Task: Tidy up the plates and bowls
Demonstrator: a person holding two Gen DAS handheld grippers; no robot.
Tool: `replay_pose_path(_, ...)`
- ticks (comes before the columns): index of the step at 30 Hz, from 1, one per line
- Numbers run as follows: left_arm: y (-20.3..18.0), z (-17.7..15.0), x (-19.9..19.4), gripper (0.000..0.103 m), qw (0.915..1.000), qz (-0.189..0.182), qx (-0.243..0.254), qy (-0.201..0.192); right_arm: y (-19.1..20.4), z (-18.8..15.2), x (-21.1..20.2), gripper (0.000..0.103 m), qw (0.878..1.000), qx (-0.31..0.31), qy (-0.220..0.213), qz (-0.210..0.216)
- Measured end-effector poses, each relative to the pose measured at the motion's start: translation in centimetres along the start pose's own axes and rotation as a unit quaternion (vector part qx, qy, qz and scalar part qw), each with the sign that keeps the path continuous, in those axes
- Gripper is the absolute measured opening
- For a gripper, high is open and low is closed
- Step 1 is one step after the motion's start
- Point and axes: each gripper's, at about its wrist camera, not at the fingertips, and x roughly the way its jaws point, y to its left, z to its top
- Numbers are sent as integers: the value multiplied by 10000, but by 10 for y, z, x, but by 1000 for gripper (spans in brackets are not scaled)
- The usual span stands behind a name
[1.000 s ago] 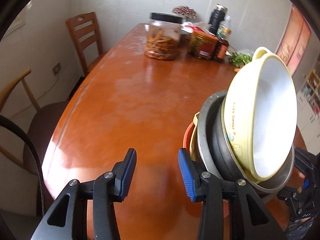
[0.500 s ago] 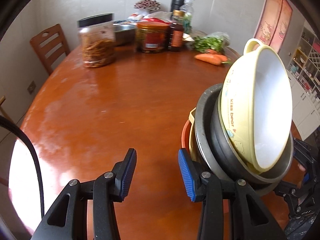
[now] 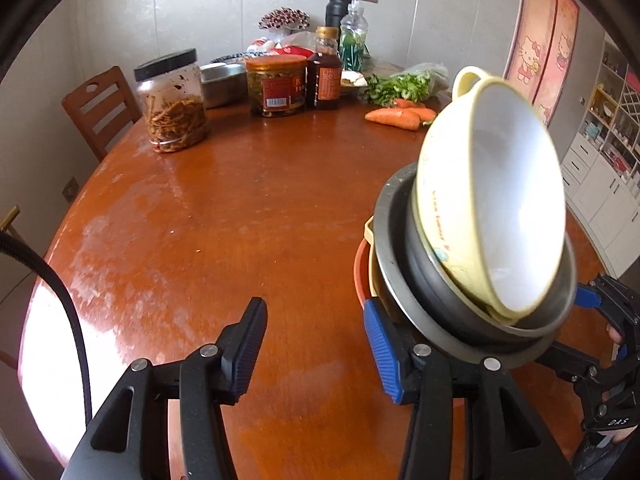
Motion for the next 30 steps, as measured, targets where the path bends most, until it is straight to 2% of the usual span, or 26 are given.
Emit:
replay_pose_path(4,-4,-7,-12,56,9999,85,-100,-108,2,-4,-13,74,9994,-3,-219,-272)
replay_pose_path(11,-21,-31,-40,60,9991,234,-189,-292,9,-16,-40,76,9978,93,-445,-475)
replay_pose_path(17,-34,-51,-64,63,9982,227,-406,-382,16,-23,-56,77,9969,373,-456,-530)
replay_pose_path(20,-38,-63,-77,65,9971,203,-537,-501,20,-26,-64,77,9950,355,-580,-732)
replay_pose_path(22,-42,-68,-81,65,9972,219,-501,-519,23,-29,-67,77,9939,369,-597,-847)
replay_pose_path(24,-46,-74,-86,66,9965,391,-476,-569,26,-32,-71,77,9932,362,-633,-909)
replay_pose_path(30,-57,-93,-92,67,9959,408,-523,-618,34,-40,-79,78,9915,466,-698,-994)
